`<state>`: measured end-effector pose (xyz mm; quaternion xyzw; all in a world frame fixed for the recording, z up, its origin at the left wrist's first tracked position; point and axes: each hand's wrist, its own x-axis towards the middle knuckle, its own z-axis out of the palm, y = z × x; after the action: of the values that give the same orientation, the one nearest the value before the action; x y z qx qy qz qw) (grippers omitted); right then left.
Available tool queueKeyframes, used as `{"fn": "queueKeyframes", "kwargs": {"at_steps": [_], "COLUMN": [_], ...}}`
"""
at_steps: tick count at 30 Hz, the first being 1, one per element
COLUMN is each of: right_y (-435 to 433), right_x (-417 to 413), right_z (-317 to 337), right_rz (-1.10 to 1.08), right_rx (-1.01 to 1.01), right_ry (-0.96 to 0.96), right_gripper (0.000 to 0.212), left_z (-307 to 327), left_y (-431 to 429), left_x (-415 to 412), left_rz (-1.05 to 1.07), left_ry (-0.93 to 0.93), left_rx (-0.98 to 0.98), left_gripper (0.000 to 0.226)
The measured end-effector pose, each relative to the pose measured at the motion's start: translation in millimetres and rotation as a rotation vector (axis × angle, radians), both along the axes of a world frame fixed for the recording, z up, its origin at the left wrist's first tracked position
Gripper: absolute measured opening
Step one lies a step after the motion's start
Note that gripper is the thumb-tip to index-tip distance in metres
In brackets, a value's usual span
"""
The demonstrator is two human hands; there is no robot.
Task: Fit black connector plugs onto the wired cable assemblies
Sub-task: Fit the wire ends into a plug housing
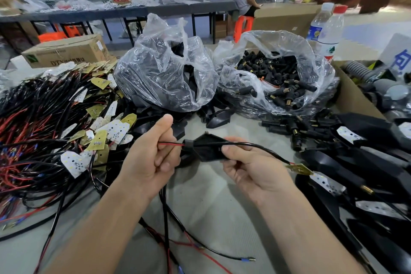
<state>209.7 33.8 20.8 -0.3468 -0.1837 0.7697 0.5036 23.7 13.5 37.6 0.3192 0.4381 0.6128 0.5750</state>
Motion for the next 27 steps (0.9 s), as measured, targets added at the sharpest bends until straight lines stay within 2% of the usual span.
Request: {"fn": "queueKeyframes", "kwargs": {"at_steps": [3, 6, 9, 10, 11, 13, 16, 18, 20, 22, 25, 27], "right_y": [3, 4, 0, -4, -8, -10, 0, 7, 11, 13, 15, 15], "right_x": [-1, 1, 5, 3, 1, -2, 5, 13, 18, 20, 22, 22], "right_z": [1, 1, 6, 9, 11, 11, 5, 2, 2, 0, -1, -1], "right_rz": [-0.108, -0.205, -0.248, -0.222, -0.181, -0.116, -0.156, -0.175, -0.194, -0.211, -0.209, -0.202], "right_rx": [0.117, 0.219, 0.491, 0.597, 0.674, 0.703, 0.497, 0.350, 0.270, 0.213, 0.163, 0.146], "right_ry": [-0.162, -0.247, -0.382, -0.430, -0.471, -0.564, -0.725, -0.691, -0.577, -0.521, -0.505, -0.551], "right_gripper": [0.027, 0.025, 0.023, 0.020, 0.017, 0.015, 0.018, 0.021, 0.021, 0.025, 0.031, 0.031], "left_z": [-2, -4, 0, 1, 1, -2, -5, -5, -7, -9, -5, -1], "left_y": [3, 7, 7, 7, 6, 6, 9, 12, 13, 13, 12, 11], "left_x": [0, -2, -17, -22, -25, -28, -28, -29, -26, -21, -22, -27], "left_rz": [0.098, 0.252, 0.366, 0.373, 0.374, 0.367, 0.287, 0.142, -0.111, -0.292, -0.283, -0.167], "left_ry": [0.179, 0.486, 1.047, 1.201, 1.277, 1.347, 1.378, 1.394, 1.436, 1.351, 1.281, 1.366], "left_rx": [-0.020, -0.004, 0.069, 0.080, 0.073, 0.048, 0.026, -0.009, -0.075, -0.130, -0.123, -0.074], "left_gripper": [0.064, 0.064, 0.062, 0.061, 0.061, 0.061, 0.057, 0.058, 0.061, 0.064, 0.066, 0.061]}}
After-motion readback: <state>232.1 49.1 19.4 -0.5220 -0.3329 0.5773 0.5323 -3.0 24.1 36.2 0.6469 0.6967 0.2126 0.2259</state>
